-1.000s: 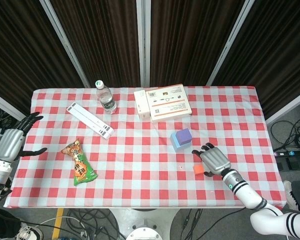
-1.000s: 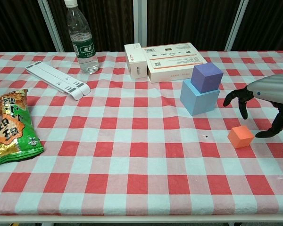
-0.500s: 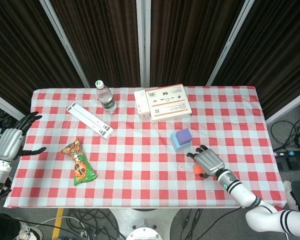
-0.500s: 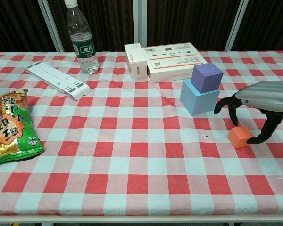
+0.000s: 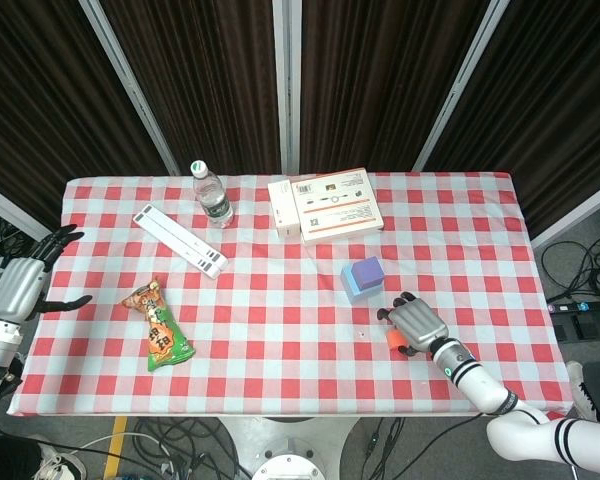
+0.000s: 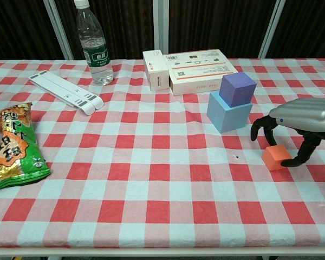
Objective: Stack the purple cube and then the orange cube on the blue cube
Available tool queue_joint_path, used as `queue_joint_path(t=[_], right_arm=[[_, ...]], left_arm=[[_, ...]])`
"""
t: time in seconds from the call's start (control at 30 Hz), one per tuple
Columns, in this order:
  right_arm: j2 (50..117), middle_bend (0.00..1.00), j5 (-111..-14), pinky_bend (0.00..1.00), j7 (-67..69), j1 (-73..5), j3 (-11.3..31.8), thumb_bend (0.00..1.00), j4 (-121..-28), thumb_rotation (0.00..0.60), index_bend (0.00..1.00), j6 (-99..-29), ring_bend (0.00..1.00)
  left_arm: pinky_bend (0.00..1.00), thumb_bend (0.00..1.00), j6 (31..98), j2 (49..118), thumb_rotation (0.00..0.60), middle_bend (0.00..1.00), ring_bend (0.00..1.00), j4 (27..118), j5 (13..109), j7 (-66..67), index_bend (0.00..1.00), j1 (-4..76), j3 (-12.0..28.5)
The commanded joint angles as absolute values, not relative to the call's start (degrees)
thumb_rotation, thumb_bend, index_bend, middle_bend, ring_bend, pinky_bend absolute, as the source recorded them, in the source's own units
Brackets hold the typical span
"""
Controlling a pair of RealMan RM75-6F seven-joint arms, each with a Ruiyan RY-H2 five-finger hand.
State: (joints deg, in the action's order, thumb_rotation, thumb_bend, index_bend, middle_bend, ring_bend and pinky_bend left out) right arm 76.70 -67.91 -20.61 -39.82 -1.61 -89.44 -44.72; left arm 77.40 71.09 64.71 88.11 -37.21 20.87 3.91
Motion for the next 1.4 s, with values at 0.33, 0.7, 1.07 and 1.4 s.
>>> queue_joint_path(t=[0.33,0.7,1.07,1.4], right_arm=[[72.36,0.50,-69.14,0.16,-19.53,-39.99,0.10,0.15,-94.08,0.600,0.31,-46.58,0.23],[55.56,0.51,-69.00,0.21,-12.81,-43.95,8.76,0.15,-108.68,0.600,0.31,-45.85,0.25],[61.13,0.51,-61.96,0.21,-15.62,-53.50,11.42,0.15,-98.28,0.600,0.31,-37.27,0.27],[66.44,0.51,-58.34,0.21,-16.65,-57.48,10.26,0.15,-91.57,0.600,0.31,-34.84,0.27]], left_arm=[[0.29,0.00,77.42,70.79,0.600,0.19,0.16,65.00,87.97,-37.49,0.21,20.79,3.98],[0.29,0.00,77.04,70.52,0.600,0.19,0.16,65.95,88.26,-37.11,0.21,21.31,4.07],[0.29,0.00,74.65,70.84,0.600,0.19,0.16,65.41,87.39,-38.04,0.21,21.84,3.82],[0.29,0.00,72.81,71.59,0.600,0.19,0.16,63.72,86.24,-39.64,0.21,22.27,4.13]])
